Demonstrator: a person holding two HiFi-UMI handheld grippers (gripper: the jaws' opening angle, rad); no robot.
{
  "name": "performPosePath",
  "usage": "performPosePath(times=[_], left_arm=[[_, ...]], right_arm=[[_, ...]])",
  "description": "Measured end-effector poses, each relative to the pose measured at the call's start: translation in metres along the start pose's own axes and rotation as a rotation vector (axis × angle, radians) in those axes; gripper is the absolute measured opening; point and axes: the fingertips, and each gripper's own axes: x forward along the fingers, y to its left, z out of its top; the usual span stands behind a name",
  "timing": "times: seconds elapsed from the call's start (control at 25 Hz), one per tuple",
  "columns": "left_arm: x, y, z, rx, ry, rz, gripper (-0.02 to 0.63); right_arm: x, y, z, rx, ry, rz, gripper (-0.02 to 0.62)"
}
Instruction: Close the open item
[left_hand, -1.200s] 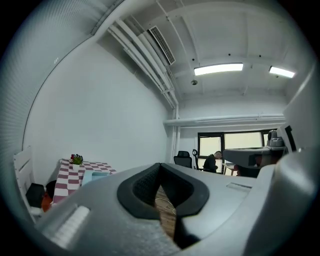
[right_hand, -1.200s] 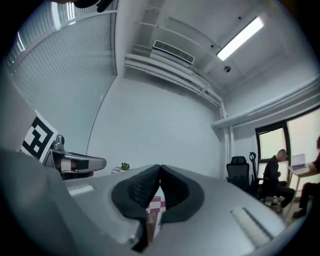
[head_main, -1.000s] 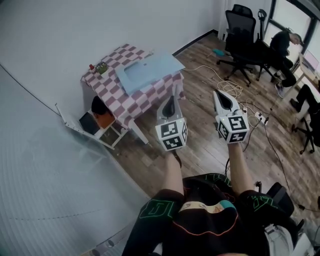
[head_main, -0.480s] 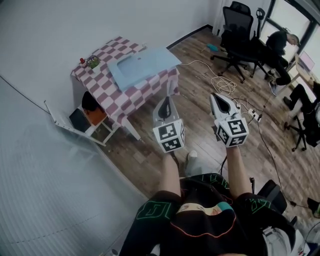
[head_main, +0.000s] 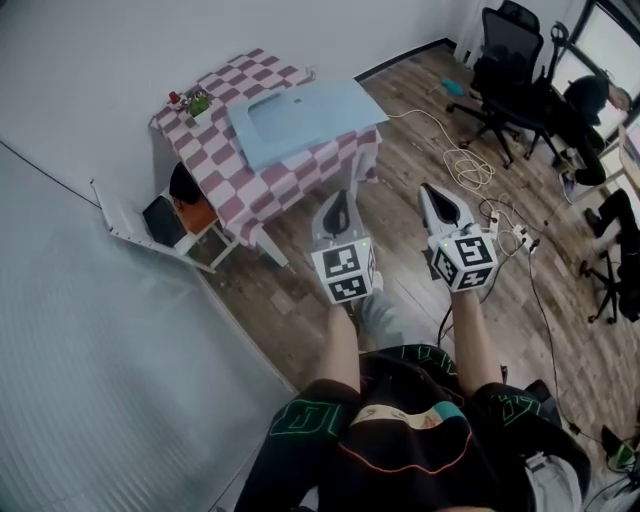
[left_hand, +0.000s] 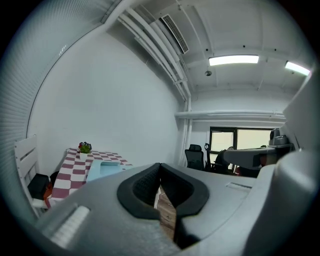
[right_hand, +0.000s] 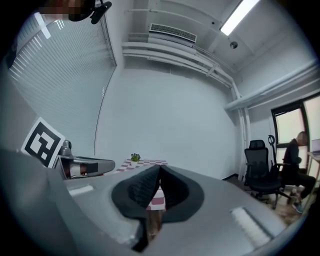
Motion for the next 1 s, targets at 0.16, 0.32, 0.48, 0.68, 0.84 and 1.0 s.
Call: performPosePath(times=[0.16, 0.32, 0.48, 0.68, 0.84, 1.0], left_arm=[[0.029, 0.011, -0.014, -0.004, 0.041, 0.019, 0.009], [0.064, 0.016, -0.033, -0.02, 0.09, 0.022, 0.009], [0.105, 0.013, -0.048, -0.035, 0.131, 0.012, 0.009], [0.153, 0.01, -0.061, -0.03, 0.181, -0.004, 0.009], [0.185, 0.027, -0.064, -0.014, 0.204, 0.035, 0.009], [0.211, 0.049, -0.056, 0.012, 0.219, 0.081, 0.009]], right_arm=[[0.031, -0.013, -0.019, 0.027, 0.036, 0.015, 0.003], [0.06, -0.034, -0.03, 0.055, 0.048, 0.026, 0.003], [0.089, -0.061, -0.039, 0.064, 0.066, 0.024, 0.003], [0.13, -0.096, -0.05, 0.098, 0.083, 0.03, 0.003], [0.175, -0.107, -0.055, 0.123, 0.089, 0.067, 0.003], [0.216, -0.109, -0.053, 0.158, 0.072, 0.124, 0.003]])
